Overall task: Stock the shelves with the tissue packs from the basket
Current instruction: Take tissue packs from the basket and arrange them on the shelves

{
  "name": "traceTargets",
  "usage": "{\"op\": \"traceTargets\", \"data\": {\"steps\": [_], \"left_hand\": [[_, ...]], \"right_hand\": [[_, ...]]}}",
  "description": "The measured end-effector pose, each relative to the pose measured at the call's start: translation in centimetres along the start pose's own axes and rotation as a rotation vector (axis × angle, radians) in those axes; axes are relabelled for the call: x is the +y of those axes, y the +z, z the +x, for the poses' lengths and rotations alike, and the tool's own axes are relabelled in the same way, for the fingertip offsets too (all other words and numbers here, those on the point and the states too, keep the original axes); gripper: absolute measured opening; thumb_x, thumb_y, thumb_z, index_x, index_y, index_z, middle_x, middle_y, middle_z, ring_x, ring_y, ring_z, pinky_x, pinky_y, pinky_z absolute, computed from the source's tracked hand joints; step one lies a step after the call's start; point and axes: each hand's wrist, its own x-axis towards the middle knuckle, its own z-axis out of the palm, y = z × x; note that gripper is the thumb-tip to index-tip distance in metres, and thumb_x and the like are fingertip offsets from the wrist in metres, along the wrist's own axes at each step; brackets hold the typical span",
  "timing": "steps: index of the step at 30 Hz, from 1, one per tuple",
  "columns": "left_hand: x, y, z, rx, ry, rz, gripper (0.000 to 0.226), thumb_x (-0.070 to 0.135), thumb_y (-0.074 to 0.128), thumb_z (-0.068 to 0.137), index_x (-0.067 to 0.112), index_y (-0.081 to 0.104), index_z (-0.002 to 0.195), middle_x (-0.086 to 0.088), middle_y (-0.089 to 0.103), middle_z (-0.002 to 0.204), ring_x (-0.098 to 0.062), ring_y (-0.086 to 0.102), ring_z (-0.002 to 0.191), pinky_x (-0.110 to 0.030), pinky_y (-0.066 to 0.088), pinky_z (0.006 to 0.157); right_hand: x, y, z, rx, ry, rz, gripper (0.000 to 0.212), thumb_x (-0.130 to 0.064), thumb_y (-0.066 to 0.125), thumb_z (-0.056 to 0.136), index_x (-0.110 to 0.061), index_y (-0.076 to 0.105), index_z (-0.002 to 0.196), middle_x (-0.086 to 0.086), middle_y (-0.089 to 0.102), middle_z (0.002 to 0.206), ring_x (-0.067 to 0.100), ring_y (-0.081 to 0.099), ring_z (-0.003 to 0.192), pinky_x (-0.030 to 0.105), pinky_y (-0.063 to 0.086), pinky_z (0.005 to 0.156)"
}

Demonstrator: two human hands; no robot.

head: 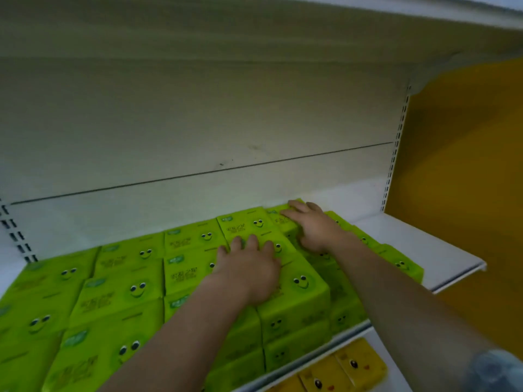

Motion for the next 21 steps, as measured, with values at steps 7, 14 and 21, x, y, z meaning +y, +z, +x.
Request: {"op": "traceTargets", "data": {"steps": [7, 14, 21], "left_hand": [[0.1, -0.4, -0.1, 0.036, -0.034, -0.060, 0.044, 0.041, 0.029, 0.101, 0.024, 0.037, 0.141, -0.009, 0.034, 0.149, -0.034, 0.025, 0.142, -0.059, 0.024, 0.113], [6.2, -1.8, -2.8, 0.501, 0.093, -0.237, 0.035, 0.024, 0.046, 0.093, 0.015, 0.054, 0.126, -0.011, 0.057, 0.125, -0.032, 0.052, 0.118, -0.042, 0.045, 0.098], [21.9, 5.0, -9.1, 0.532, 0.454, -0.600, 0.017, 0.022, 0.052, 0.090, 0.019, 0.062, 0.105, -0.004, 0.068, 0.095, -0.025, 0.063, 0.090, -0.038, 0.051, 0.075]], "right_hand": [[-0.3, -0.6, -1.5, 0.047, 0.098, -0.104, 0.093, -0.004, 0.053, 0.085, -0.040, -0.001, 0.153, -0.002, -0.004, 0.163, 0.035, 0.007, 0.148, 0.052, 0.035, 0.111], [3.1, -6.0, -11.4, 0.296, 0.045, 0.026, 0.056, -0.024, 0.053, 0.095, -0.022, 0.036, 0.148, 0.008, 0.038, 0.147, 0.034, 0.044, 0.126, 0.042, 0.045, 0.099], [8.8, -4.2, -31.4, 0.432, 0.164, 0.215, 0.026, -0.018, 0.062, 0.088, -0.015, 0.068, 0.113, 0.007, 0.068, 0.109, 0.025, 0.065, 0.100, 0.037, 0.052, 0.086]]}}
